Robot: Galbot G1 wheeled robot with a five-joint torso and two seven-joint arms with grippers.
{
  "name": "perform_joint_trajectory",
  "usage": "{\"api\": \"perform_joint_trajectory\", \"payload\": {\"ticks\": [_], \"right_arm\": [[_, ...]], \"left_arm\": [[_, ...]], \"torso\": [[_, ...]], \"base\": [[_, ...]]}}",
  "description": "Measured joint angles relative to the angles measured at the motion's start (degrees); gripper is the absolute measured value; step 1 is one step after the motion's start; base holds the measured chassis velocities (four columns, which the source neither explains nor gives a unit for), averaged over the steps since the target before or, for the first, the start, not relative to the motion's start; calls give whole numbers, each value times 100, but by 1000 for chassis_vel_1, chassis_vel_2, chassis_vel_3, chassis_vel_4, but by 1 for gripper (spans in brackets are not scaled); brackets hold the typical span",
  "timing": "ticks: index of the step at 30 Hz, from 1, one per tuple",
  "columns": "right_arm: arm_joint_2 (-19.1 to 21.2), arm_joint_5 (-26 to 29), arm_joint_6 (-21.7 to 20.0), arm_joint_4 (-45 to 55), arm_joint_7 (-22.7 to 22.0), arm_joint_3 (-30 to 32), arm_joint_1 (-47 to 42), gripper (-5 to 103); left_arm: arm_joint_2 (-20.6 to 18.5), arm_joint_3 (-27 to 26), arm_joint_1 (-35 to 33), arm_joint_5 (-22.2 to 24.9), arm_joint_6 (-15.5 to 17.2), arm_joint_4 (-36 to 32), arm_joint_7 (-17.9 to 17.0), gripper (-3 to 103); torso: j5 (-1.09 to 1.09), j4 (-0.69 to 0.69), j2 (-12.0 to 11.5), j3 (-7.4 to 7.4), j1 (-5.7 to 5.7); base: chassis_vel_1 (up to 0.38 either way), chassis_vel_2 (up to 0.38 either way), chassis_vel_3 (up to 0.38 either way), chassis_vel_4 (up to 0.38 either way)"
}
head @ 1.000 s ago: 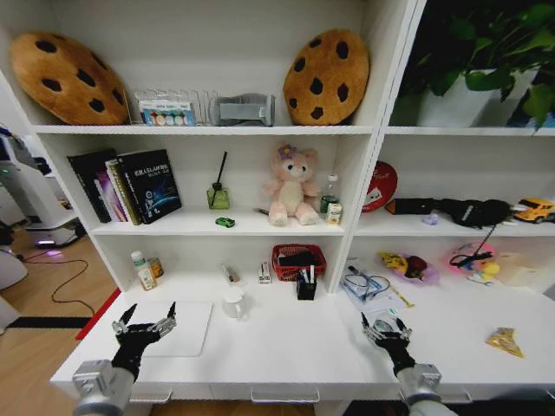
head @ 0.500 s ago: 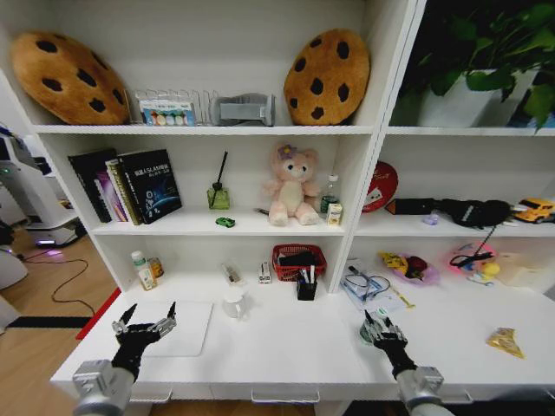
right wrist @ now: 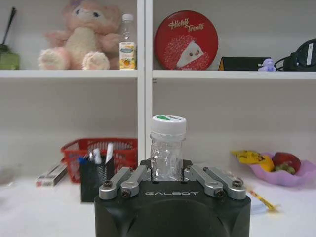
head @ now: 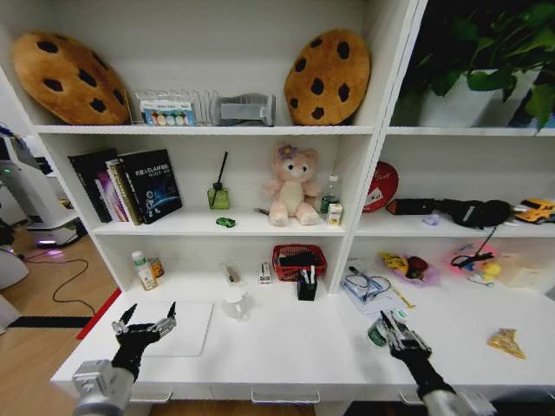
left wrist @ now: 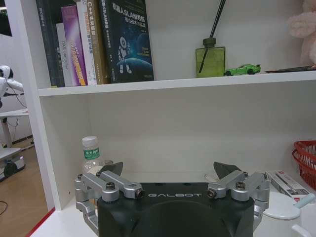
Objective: Organize the objects on the table.
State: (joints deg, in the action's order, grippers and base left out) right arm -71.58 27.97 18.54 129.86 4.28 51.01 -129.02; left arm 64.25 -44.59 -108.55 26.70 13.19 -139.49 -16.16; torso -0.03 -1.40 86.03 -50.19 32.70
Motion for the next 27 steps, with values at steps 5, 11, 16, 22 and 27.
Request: {"api": "perform_joint_trajectory", "payload": {"ticks": [5, 11, 16, 22, 27], "right_arm": [[-289, -705, 2350, -864, 1258, -189, -1079, 24], [-350, -1361, 2827, -2207, 1676, -541, -838, 24], [-185, -1492, 2816, -3755, 1875, -584, -70, 24], [23, -1393, 1870, -5558, 1215, -1016, 1198, 24], [97, -602, 369, -6173, 645, -1365, 1859, 24]], "left_arm": [[0, 0, 0, 0, 0, 0, 0, 100], [0, 0, 0, 0, 0, 0, 0, 100], [0, 0, 0, 0, 0, 0, 0, 100], [0, 1, 0, 0, 0, 0, 0, 100], [0, 0, 1, 0, 0, 0, 0, 100]], "torso": [[2, 1, 0, 1, 0], [4, 2, 0, 0, 0], [3, 4, 0, -1, 0], [4, 5, -1, -1, 0], [2, 1, -1, -1, 0]], "base": [[0, 0, 0, 0], [0, 0, 0, 0], [0, 0, 0, 0], [0, 0, 0, 0], [0, 0, 0, 0]]}}
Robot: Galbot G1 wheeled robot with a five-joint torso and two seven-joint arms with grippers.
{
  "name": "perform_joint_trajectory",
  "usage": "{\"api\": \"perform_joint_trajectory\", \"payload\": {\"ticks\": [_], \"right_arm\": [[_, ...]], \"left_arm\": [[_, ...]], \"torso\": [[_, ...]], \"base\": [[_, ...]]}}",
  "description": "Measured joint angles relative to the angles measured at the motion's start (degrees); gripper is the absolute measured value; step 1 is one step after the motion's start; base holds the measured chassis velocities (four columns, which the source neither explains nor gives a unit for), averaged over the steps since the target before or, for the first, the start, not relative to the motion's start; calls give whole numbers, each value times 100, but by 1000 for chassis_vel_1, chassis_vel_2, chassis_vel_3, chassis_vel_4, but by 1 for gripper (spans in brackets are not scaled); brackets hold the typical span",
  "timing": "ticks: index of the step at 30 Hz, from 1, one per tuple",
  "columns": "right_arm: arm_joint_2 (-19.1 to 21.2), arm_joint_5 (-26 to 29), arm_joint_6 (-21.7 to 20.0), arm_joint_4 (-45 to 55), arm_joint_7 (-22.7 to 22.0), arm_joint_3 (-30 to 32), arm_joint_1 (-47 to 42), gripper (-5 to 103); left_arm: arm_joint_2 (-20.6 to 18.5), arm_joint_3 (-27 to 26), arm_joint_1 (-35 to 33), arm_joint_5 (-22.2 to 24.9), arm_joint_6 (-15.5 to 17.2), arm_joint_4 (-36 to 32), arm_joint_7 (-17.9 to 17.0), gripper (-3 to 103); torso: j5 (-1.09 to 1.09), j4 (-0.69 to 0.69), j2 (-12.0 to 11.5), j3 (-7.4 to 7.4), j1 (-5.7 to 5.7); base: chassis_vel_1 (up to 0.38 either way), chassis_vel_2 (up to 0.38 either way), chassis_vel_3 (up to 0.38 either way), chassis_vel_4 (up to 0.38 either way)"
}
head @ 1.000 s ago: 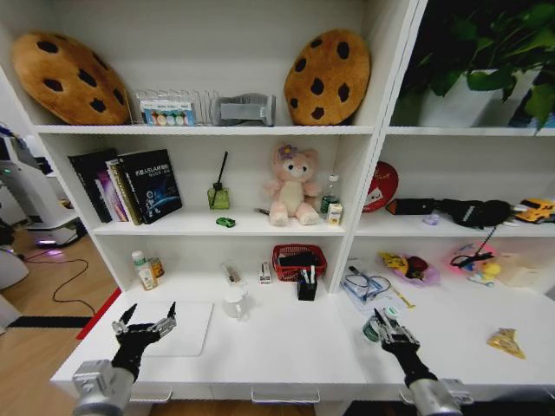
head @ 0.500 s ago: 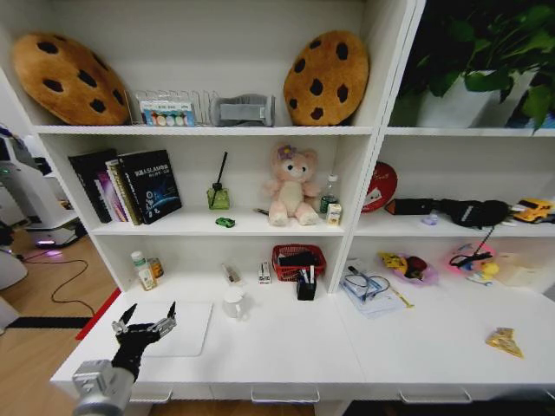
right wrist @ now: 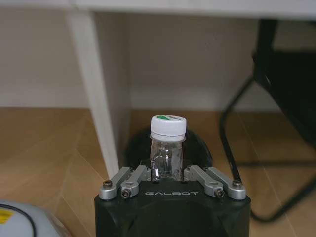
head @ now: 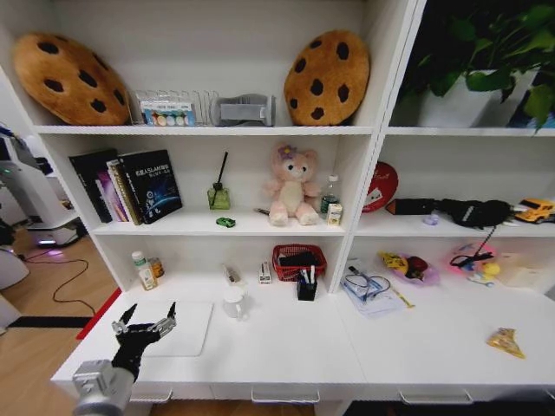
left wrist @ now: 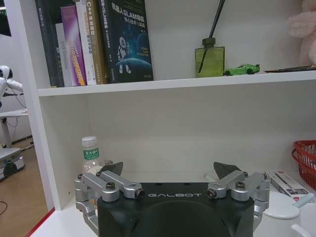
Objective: Organize the objects on the table.
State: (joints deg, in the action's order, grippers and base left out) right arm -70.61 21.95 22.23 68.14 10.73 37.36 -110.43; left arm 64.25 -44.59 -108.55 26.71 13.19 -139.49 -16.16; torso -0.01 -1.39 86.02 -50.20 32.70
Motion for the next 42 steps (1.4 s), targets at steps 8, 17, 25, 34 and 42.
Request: {"api": "perform_joint_trajectory", "payload": {"ticks": [8, 17, 25, 34, 42], "right_arm": [[48, 691, -1632, -1047, -284, -118, 1232, 24], [65, 758, -582, -2603, -330, -689, 2905, 24], [39, 543, 574, -3609, -443, -1176, 3761, 31], [-57, 575, 782, -3622, -577, -1403, 3907, 59], [5, 672, 635, -2467, -638, -1221, 2995, 91]], "left_arm": [[0, 0, 0, 0, 0, 0, 0, 100], [0, 0, 0, 0, 0, 0, 0, 100], [0, 0, 0, 0, -1, 0, 0, 100], [0, 0, 0, 0, 0, 0, 0, 100], [0, 0, -1, 0, 0, 0, 0, 100]], "torso": [[0, 1, 0, 0, 0], [2, 1, -1, -1, 1], [0, 2, -1, 0, 1], [1, 1, -1, 0, 1], [1, 2, 0, 1, 1]], "base": [[0, 0, 0, 0], [0, 0, 0, 0], [0, 0, 0, 0], [0, 0, 0, 0], [0, 0, 0, 0]]}}
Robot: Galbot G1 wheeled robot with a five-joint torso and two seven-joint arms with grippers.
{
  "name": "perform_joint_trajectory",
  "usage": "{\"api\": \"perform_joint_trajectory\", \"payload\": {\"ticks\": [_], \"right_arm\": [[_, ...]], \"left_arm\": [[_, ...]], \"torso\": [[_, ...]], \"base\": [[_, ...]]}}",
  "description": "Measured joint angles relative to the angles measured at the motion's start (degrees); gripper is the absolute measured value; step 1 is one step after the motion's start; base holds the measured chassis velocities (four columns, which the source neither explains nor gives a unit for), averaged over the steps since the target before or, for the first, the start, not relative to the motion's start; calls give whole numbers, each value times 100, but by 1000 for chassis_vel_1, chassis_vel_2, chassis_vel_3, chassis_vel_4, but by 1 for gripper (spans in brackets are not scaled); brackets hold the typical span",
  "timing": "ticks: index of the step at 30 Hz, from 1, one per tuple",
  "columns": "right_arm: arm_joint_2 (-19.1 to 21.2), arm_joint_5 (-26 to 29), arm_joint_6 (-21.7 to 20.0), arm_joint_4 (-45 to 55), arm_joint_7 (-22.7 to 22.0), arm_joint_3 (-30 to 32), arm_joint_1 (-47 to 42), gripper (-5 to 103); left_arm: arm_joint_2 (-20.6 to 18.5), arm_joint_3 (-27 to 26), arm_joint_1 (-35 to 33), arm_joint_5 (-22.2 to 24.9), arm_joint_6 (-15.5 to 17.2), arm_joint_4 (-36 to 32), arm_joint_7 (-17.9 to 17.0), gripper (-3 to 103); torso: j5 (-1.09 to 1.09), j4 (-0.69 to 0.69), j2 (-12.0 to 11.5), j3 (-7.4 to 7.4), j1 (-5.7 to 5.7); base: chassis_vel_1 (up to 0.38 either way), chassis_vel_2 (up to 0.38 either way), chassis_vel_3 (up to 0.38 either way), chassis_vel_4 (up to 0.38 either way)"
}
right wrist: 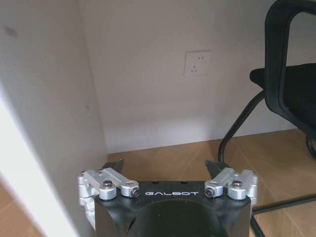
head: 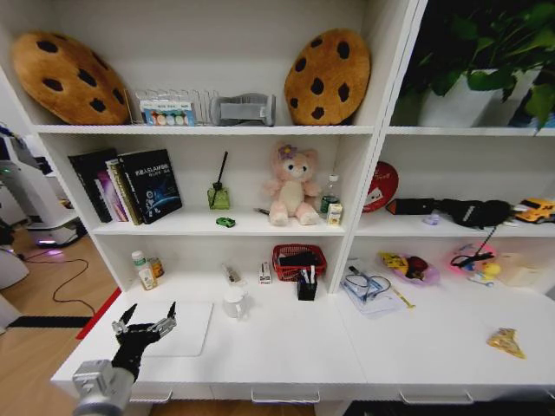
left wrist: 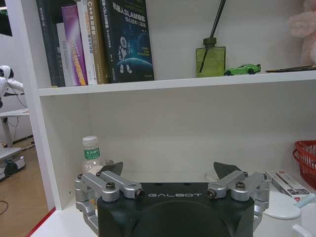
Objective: Organize the objects on the table.
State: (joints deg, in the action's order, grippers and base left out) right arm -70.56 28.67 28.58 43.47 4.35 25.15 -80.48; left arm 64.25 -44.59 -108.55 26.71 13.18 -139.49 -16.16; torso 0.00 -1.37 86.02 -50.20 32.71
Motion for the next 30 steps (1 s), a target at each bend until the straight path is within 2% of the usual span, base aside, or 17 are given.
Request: {"api": "perform_joint_trajectory", "payload": {"ticks": [2, 3, 5, 6, 8, 11, 12, 13, 14, 15, 16, 17, 18, 21, 23, 24, 30], "right_arm": [[-5, -238, 371, 360, 49, 124, -540, 98], [-5, -238, 371, 360, 49, 124, -540, 98], [-74, -675, 726, 747, 10, 366, -1177, 100], [-74, -675, 726, 747, 10, 366, -1177, 100], [-155, -941, 953, 1253, -196, 590, -1771, 100], [-180, -1020, 1033, 1442, -270, 662, -1953, 100], [-233, -1203, 1197, 1772, -469, 788, -2245, 100], [-233, -1203, 1197, 1772, -469, 788, -2245, 100], [-290, -1510, 1454, 2231, -688, 925, -2532, 100], [-290, -1510, 1454, 2231, -688, 925, -2532, 100], [-373, -1869, 1696, 3060, -906, 1196, -2968, 100], [-465, -1980, 1754, 3935, -1101, 1460, -3425, 100], [-465, -1980, 1754, 3935, -1101, 1460, -3425, 100], [-605, -2231, 1759, 5136, -1382, 1959, -3769, 100], [-617, -2229, 1759, 5319, -1396, 2023, -3799, 100], [-621, -2193, 1752, 5767, -1443, 2176, -3855, 100], [-623, -2141, 1643, 6401, -1448, 2459, -3895, 100]], "left_arm": [[0, 0, 0, 0, 0, 0, 0, 100], [0, 0, 0, 0, 0, 0, 0, 100], [0, 0, 0, 0, 0, 0, 0, 100], [0, 0, 0, 0, 0, 0, 0, 100], [0, 0, 0, 0, 0, 0, 0, 100], [0, 0, 0, 0, 0, 0, 0, 100], [0, 0, 0, 0, 0, 0, 0, 100], [0, 0, 0, 0, 0, 0, 0, 100], [0, 0, 0, 0, 0, 0, 0, 100], [0, 0, 0, 0, 0, 0, 0, 100], [0, 0, 0, 0, 0, 0, 0, 100], [0, 0, 0, 0, 0, 0, 0, 100], [0, 0, 0, 0, 0, 0, 0, 100], [0, 0, 0, 0, 0, 0, 0, 100], [0, 0, 0, 0, 0, 0, 0, 100], [0, 0, 0, 0, 0, 0, 0, 100], [0, 0, 1, 0, 0, 0, 0, 100]], "torso": [[0, -1, 1, 0, -1], [0, -1, 1, 0, -1], [1, -2, 1, 0, -1], [1, -2, 1, 0, -1], [1, -3, 1, 1, -1], [-1, -3, 1, 0, -1], [-2, -3, 1, 1, -2], [-2, -3, 1, 1, -2], [2, -3, 1, 0, -2], [2, -3, 1, 0, -2], [-1, 3, 1, 1, -2], [0, -1, 1, 0, -2], [0, -1, 1, 0, -2], [0, 1, 1, 0, -1], [0, 1, 1, 0, -1], [-1, 1, 1, 0, -1], [0, -1, 0, -1, 0]], "base": [[0, 0, 0, 0], [0, 0, 0, 0], [0, 0, 0, 0], [0, 0, 0, 0], [0, 0, 0, 0], [0, 0, 0, 0], [0, 0, 0, 0], [0, 0, 0, 0], [0, 0, 0, 0], [0, 0, 0, 0], [0, 0, 0, 0], [0, 0, 0, 0], [0, 0, 0, 0], [0, 0, 0, 0], [0, 0, 0, 0], [0, 0, 0, 0], [13, -18, -27, 18]]}}
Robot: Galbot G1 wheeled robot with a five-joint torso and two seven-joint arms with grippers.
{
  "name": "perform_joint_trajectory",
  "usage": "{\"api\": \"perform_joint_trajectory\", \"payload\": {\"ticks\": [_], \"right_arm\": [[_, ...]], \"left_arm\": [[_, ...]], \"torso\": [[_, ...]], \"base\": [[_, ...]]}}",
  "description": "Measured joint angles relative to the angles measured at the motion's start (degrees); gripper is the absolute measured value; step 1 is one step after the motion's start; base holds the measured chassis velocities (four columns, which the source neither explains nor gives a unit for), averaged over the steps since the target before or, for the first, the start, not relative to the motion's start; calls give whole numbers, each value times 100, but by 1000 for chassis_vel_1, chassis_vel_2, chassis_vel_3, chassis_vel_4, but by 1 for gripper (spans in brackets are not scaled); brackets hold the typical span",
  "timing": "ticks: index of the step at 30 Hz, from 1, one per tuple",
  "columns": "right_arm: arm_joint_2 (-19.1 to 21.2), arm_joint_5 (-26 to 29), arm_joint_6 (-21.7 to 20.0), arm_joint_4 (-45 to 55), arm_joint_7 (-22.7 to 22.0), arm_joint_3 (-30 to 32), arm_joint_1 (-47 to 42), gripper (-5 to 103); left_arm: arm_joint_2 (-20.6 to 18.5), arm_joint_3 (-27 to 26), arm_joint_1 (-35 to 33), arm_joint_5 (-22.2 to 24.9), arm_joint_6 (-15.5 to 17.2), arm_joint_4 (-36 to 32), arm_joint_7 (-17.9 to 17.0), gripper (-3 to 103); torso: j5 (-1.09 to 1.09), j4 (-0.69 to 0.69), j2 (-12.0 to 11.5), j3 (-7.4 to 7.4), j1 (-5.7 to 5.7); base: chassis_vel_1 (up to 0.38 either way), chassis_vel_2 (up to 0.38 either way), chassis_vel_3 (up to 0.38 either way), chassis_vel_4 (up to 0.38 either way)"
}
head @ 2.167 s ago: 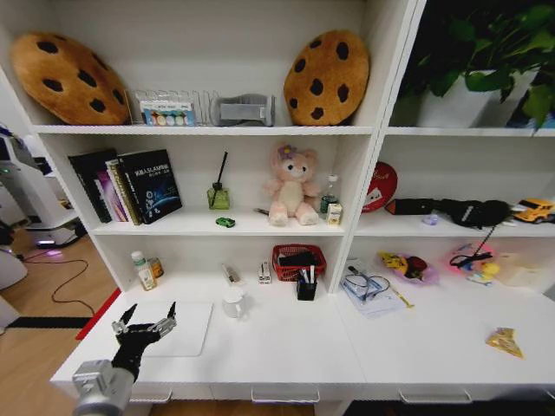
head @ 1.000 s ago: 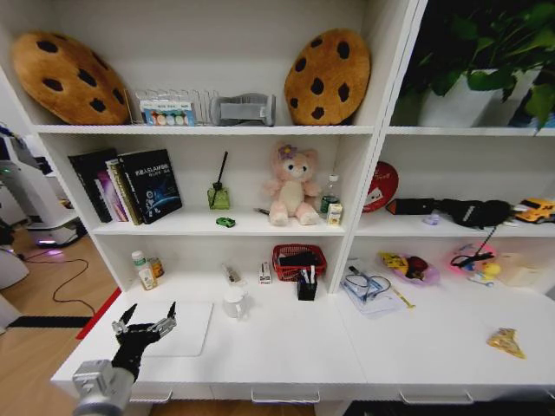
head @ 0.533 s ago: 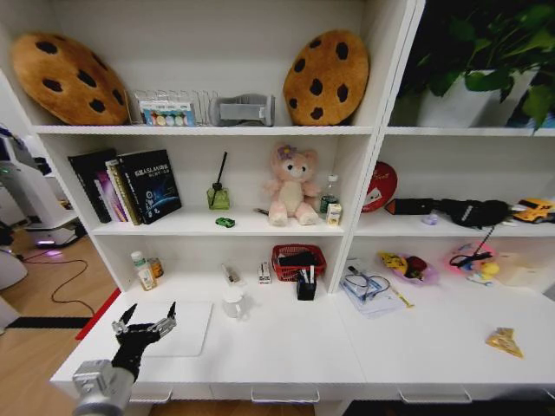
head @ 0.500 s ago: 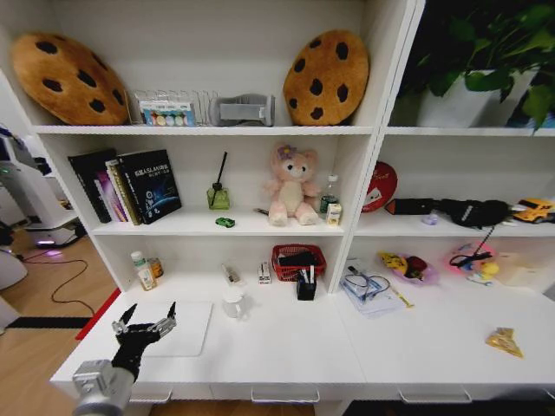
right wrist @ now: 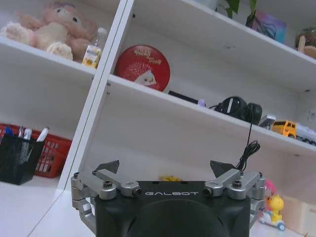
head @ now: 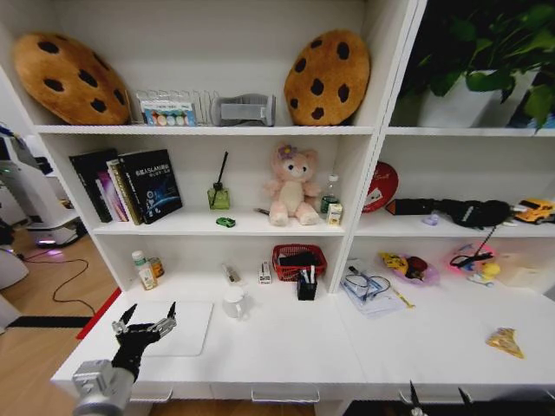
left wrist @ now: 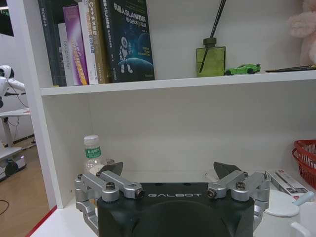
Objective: Organize the objects on the table.
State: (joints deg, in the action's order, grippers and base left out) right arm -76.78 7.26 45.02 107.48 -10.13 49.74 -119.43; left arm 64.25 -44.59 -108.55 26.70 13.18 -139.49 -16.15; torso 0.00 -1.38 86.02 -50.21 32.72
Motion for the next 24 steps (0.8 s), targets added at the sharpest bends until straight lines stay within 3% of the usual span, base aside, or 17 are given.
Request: {"api": "perform_joint_trajectory", "payload": {"ticks": [15, 24], "right_arm": [[-9, 262, -208, 36, -69, 103, 263, 100], [-2, 447, -281, 15, -41, 92, 308, 100]], "left_arm": [[0, 0, -1, 0, 0, 0, 0, 100], [0, 0, 1, 0, 0, 0, 0, 100]], "torso": [[4, 0, 3, 3, -6], [-1, 0, -1, -1, 3]], "base": [[156, -159, -171, 180], [-8, -26, -16, 62]]}}
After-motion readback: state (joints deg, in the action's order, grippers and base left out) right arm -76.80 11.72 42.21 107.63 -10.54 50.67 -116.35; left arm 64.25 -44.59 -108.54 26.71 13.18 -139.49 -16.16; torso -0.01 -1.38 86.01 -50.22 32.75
